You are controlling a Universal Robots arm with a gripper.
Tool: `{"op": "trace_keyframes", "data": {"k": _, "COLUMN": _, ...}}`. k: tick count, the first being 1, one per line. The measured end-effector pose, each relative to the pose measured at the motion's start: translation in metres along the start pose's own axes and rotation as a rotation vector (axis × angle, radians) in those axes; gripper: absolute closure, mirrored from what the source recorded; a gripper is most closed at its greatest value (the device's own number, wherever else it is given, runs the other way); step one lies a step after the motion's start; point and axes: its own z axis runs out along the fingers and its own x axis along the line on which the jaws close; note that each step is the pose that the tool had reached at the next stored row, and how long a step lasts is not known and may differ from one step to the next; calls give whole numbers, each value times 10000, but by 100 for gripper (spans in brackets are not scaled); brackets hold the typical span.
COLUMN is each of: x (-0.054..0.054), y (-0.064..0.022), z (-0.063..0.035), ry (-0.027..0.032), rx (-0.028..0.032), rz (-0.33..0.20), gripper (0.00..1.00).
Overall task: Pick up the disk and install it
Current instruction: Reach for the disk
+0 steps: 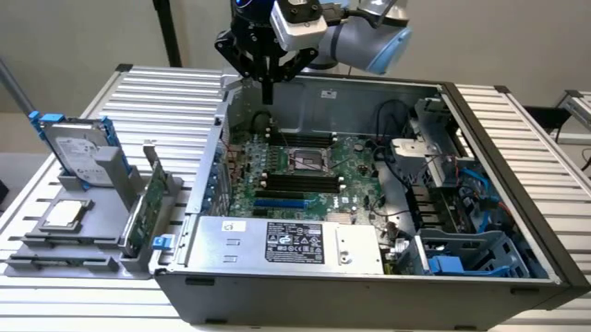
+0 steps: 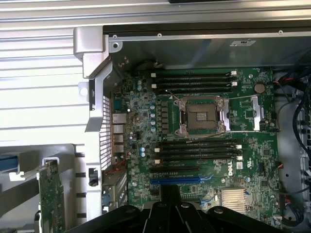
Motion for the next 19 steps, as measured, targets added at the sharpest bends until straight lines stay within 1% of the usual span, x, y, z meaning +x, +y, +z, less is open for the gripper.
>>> {"op": "trace_keyframes", "data": {"k": 2, "x": 18, "y": -1, "z": -1, "ry": 2, "rx": 1, "rz": 1, "gripper": 89}}
{"op": "trace_keyframes", "data": {"k": 4, "x": 106, "y": -8, "z": -3, "ry": -6, "rx": 1, "rz": 0, "gripper": 89}}
{"op": "trace_keyframes", "data": {"k": 19, "x": 788, "y": -55, "z": -18, "ry": -7, "rx": -1, "rz": 0, "gripper": 89}}
